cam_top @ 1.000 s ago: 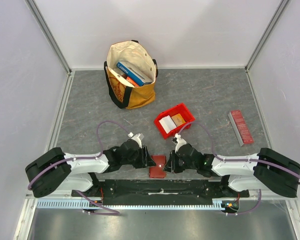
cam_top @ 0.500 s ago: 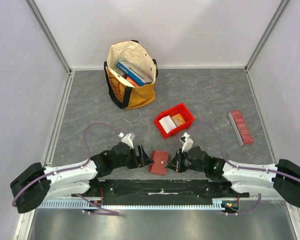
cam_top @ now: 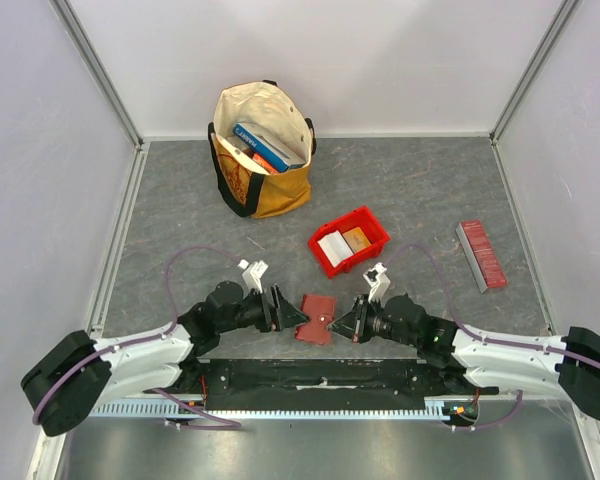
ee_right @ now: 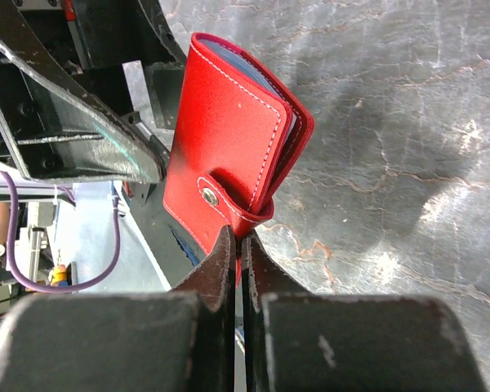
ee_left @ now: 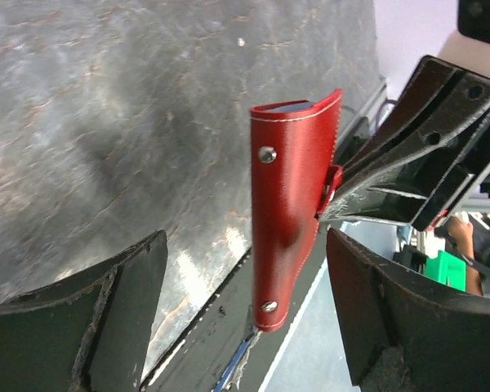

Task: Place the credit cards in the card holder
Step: Pick up the card holder from the corner of the board.

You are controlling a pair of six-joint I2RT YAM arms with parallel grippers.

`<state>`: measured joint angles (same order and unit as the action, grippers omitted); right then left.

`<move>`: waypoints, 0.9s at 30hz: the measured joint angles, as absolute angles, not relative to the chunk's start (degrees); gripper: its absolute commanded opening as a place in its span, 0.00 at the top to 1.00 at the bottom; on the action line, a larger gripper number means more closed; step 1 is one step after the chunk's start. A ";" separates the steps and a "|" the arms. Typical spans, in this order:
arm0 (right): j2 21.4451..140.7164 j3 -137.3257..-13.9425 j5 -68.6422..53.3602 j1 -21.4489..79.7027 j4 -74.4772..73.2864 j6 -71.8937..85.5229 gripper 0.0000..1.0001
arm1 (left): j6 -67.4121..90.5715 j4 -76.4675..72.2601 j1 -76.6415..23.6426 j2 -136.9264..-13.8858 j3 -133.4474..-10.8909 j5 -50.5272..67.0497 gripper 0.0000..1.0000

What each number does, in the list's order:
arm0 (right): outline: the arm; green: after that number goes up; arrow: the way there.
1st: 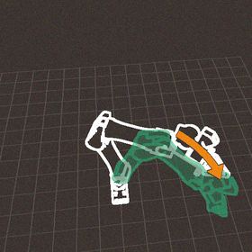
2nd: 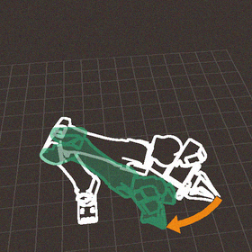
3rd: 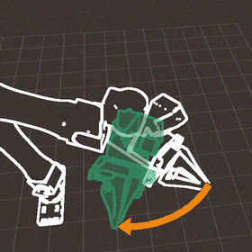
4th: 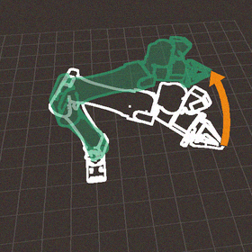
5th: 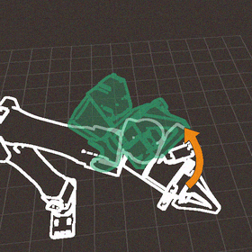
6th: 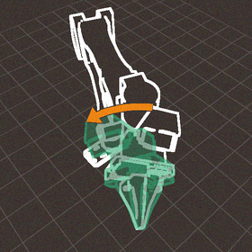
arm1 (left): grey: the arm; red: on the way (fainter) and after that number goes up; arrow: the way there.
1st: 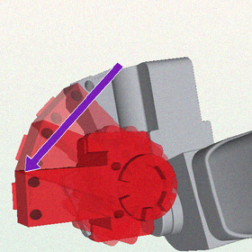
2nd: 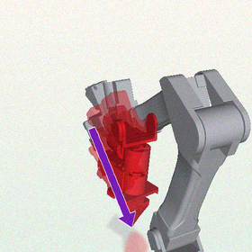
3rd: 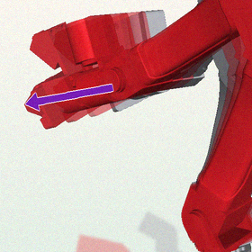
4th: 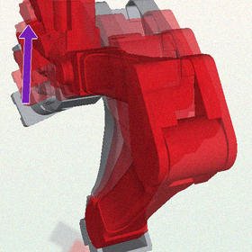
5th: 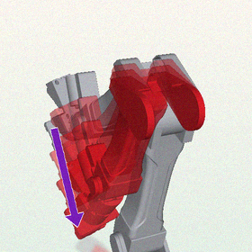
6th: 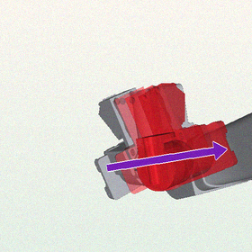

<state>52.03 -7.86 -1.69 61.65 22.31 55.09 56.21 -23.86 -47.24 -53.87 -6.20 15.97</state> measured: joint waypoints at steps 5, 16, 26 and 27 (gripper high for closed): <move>52.53 -7.84 -1.87 61.65 24.36 55.51 1.00 | 56.16 -33.32 -47.20 -58.92 -6.22 20.95 0.28; 53.63 -7.84 -2.85 61.63 26.26 55.53 0.97 | 56.05 -39.51 -46.57 -61.52 -6.46 23.70 0.90; 47.20 -14.17 0.03 61.65 9.56 46.96 0.61 | 49.82 -23.03 -45.25 -61.36 -13.63 24.16 0.98; 46.11 -15.46 0.89 61.65 7.01 45.60 0.61 | 48.51 -20.69 -45.01 -61.54 -14.70 24.25 0.98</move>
